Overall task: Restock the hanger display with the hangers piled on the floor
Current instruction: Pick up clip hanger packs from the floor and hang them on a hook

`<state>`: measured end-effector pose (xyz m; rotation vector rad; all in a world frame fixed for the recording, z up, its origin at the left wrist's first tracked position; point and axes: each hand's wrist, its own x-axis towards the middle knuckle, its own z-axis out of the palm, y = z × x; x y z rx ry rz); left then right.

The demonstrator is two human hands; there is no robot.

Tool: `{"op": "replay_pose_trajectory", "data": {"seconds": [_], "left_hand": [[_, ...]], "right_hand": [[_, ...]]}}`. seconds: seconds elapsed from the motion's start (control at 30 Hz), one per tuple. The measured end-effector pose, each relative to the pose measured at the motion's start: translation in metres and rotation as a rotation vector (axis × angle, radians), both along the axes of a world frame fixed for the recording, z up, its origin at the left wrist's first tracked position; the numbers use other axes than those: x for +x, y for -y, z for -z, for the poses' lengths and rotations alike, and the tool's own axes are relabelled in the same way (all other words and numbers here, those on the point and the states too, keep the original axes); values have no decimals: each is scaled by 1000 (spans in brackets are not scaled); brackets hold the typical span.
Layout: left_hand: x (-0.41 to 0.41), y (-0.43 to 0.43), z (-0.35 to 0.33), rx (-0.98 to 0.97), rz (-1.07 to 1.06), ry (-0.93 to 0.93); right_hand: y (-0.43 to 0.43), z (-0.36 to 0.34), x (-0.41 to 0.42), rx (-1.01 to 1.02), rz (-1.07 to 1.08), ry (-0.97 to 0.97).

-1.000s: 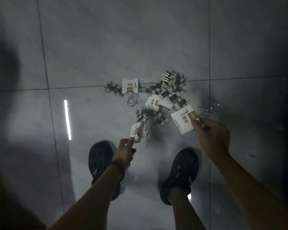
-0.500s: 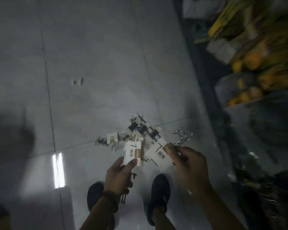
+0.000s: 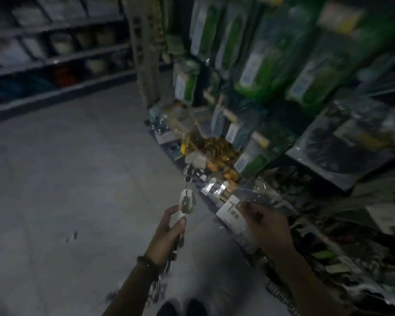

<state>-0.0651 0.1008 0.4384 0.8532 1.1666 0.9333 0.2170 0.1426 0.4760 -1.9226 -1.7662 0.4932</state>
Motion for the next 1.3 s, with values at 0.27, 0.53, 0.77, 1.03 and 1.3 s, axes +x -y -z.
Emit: {"op": "replay_pose_trajectory", "data": {"seconds": [0.27, 0.53, 0.77, 1.03, 1.3], "left_hand": [[88, -61, -74, -40, 202, 277], [172, -93, -114, -81, 444, 266], [251, -133, -166, -144, 412, 373], [330, -178, -215, -103, 220, 272], [343, -188, -226, -149, 257, 259]], "right_hand": [[61, -81, 58, 167, 303, 214], [68, -110, 129, 187, 348, 409], [19, -83, 197, 145, 293, 566], [-44, -57, 230, 153, 295, 624], [-77, -37, 239, 196, 296, 528]]}}
